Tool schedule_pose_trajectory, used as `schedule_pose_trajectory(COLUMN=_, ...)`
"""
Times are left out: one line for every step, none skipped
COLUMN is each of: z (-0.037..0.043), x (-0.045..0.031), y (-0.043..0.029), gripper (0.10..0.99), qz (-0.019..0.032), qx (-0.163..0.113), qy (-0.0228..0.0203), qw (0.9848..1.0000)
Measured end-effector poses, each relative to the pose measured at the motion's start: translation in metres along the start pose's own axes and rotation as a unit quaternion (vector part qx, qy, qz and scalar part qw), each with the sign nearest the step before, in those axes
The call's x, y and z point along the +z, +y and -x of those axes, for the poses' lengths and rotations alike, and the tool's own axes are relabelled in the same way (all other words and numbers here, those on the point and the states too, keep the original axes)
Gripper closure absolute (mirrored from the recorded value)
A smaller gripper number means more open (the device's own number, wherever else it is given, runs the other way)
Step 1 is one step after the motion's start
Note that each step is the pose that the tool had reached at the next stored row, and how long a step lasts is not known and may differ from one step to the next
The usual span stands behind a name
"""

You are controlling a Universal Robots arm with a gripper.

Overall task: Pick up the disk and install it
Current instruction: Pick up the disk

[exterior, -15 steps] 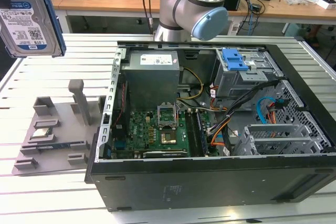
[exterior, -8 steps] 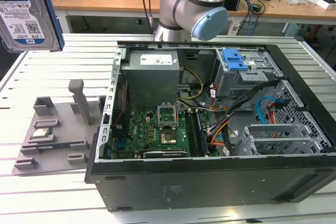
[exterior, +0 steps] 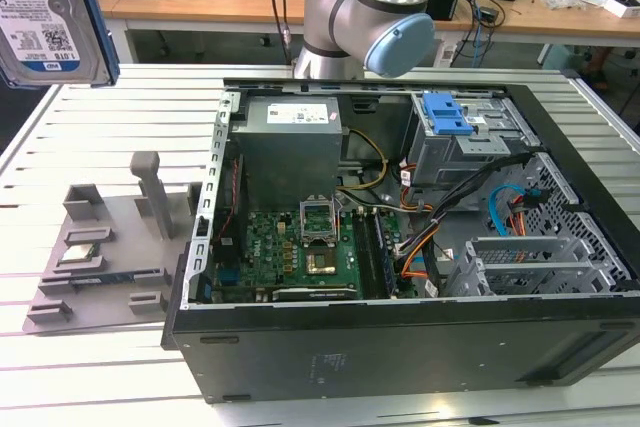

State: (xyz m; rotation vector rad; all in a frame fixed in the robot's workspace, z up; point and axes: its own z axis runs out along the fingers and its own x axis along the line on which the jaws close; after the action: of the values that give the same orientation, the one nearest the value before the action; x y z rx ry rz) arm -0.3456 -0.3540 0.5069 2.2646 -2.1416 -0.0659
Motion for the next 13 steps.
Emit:
schedule_pose_trajectory(z=0.0001, x=-0.0021, y=0.0000, gripper=0.718, qz=0.0000, qx=0.000, qy=0.0000, qw=1.0000)
schedule_pose_trajectory(z=0.0003, x=-0.0062, y=0.0001, gripper=0.718, qz=0.0001, qx=0.000, qy=0.0000, qw=1.0000)
schedule_pose_trajectory(z=0.0004, x=-0.0081, y=0.0001, gripper=0.718, qz=0.0002, qx=0.000, qy=0.0000, qw=1.0000)
schedule_pose_trajectory(z=0.0005, x=-0.0094, y=0.0001, gripper=0.718, qz=0.0002, qx=0.000, qy=0.0000, qw=1.0000)
schedule_pose_trajectory(z=0.0006, x=-0.0113, y=0.0001, gripper=0.718, qz=0.0003, qx=0.000, qy=0.0000, qw=1.0000)
schedule_pose_trajectory(z=0.0006, x=-0.0127, y=0.0002, gripper=0.718, qz=0.0003, qx=0.000, qy=0.0000, qw=1.0000)
schedule_pose_trajectory(z=0.0007, x=-0.0150, y=0.0002, gripper=0.718, qz=0.0004, qx=0.000, qy=0.0000, qw=1.0000)
schedule_pose_trajectory(z=0.0009, x=-0.0181, y=0.0002, gripper=0.718, qz=0.0004, qx=0.000, qy=0.0000, qw=1.0000)
schedule_pose_trajectory(z=0.0010, x=-0.0208, y=0.0003, gripper=0.718, qz=0.0004, qx=0.000, qy=0.0000, qw=1.0000)
schedule_pose_trajectory(z=0.0012, x=-0.0240, y=0.0004, gripper=0.718, qz=0.0005, qx=0.000, qy=0.0000, qw=1.0000)
schedule_pose_trajectory(z=0.0013, x=-0.0259, y=0.0005, gripper=0.718, qz=0.0005, qx=0.000, qy=0.0000, qw=1.0000)
schedule_pose_trajectory(z=0.0013, x=-0.0272, y=0.0005, gripper=0.718, qz=0.0005, qx=0.000, qy=0.0000, qw=1.0000)
schedule_pose_trajectory(z=0.0014, x=-0.0294, y=0.0006, gripper=0.718, qz=0.0005, qx=0.000, qy=0.0000, qw=1.0000)
